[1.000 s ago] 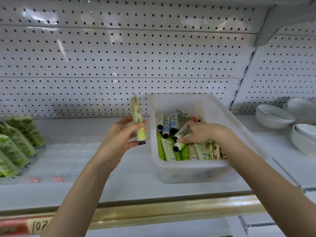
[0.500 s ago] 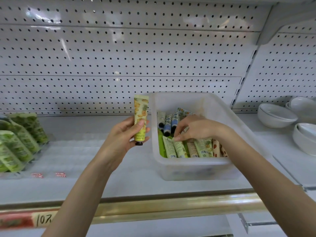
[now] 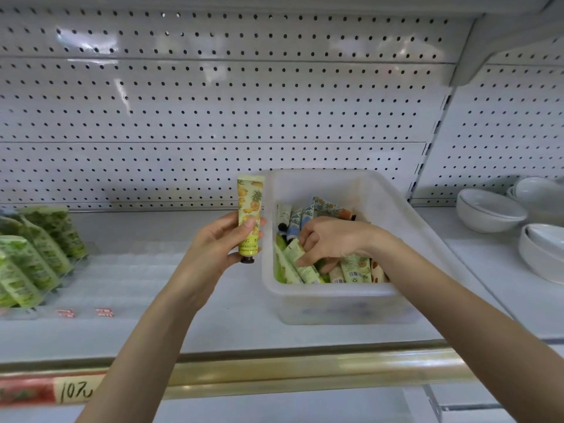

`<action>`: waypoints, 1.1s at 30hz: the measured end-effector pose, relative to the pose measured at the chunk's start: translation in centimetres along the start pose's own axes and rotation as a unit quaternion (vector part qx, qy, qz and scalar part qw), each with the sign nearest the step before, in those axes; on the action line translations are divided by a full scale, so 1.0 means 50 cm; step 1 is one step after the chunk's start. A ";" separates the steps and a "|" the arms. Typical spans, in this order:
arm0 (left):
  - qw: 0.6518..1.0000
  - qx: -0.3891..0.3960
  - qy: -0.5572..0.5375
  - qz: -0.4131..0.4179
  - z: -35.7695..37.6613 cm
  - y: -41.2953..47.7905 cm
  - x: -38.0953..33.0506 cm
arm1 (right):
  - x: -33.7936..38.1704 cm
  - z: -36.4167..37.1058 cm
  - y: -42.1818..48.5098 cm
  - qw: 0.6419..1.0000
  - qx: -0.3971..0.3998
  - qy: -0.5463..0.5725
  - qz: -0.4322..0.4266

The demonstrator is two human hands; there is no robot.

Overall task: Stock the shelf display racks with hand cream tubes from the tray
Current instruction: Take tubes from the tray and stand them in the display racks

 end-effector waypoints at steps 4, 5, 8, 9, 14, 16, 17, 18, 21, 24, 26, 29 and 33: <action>1.000 -0.013 0.005 0.018 0.004 -0.007 -0.010 | 0.016 -0.017 -0.002 0.995 -0.042 0.080 -0.045; 1.000 -0.018 0.002 0.021 0.004 -0.009 -0.013 | 0.020 -0.026 -0.003 0.992 -0.056 0.096 -0.061; 0.999 -0.039 -0.003 0.027 0.001 -0.019 -0.017 | 0.035 -0.050 -0.008 0.974 -0.112 0.156 -0.119; 0.999 -0.046 -0.005 0.028 -0.001 -0.023 -0.017 | 0.040 -0.054 -0.009 0.966 -0.123 0.182 -0.138; 0.996 -0.077 -0.021 0.041 -0.013 -0.052 -0.011 | 0.065 -0.053 -0.020 0.926 -0.094 0.302 -0.205; 0.995 -0.087 -0.026 0.043 -0.021 -0.066 -0.008 | 0.080 -0.048 -0.026 0.912 -0.073 0.331 -0.231; 0.994 -0.091 -0.029 0.044 -0.027 -0.072 -0.006 | 0.088 -0.046 -0.028 0.905 -0.067 0.345 -0.240; 0.994 -0.095 -0.030 0.044 -0.034 -0.078 -0.004 | 0.096 -0.043 -0.030 0.900 -0.064 0.353 -0.247; 0.993 -0.103 -0.029 0.047 -0.063 -0.095 -0.008 | 0.123 -0.036 -0.031 0.895 -0.080 0.347 -0.267; 0.993 -0.103 -0.032 0.056 -0.098 -0.104 -0.018 | 0.151 -0.024 -0.032 0.889 -0.114 0.352 -0.269; 0.993 -0.099 -0.031 0.063 -0.122 -0.107 -0.027 | 0.170 -0.006 -0.028 0.898 -0.145 0.323 -0.263; 0.993 -0.092 -0.029 0.069 -0.166 -0.111 -0.041 | 0.206 0.039 -0.011 0.915 -0.158 0.272 -0.254; 0.996 -0.069 -0.015 0.063 -0.243 -0.118 -0.061 | 0.269 0.098 0.025 0.905 -0.198 0.285 -0.246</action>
Point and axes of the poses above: each hand's wrist, its own y-axis towards the middle knuckle, its own z-axis out of the palm, x = y × z, the point moved 5 cm from there along y, towards the middle knuckle, and after that the axes turned 7 degrees about -z, right-handed, at the moved point
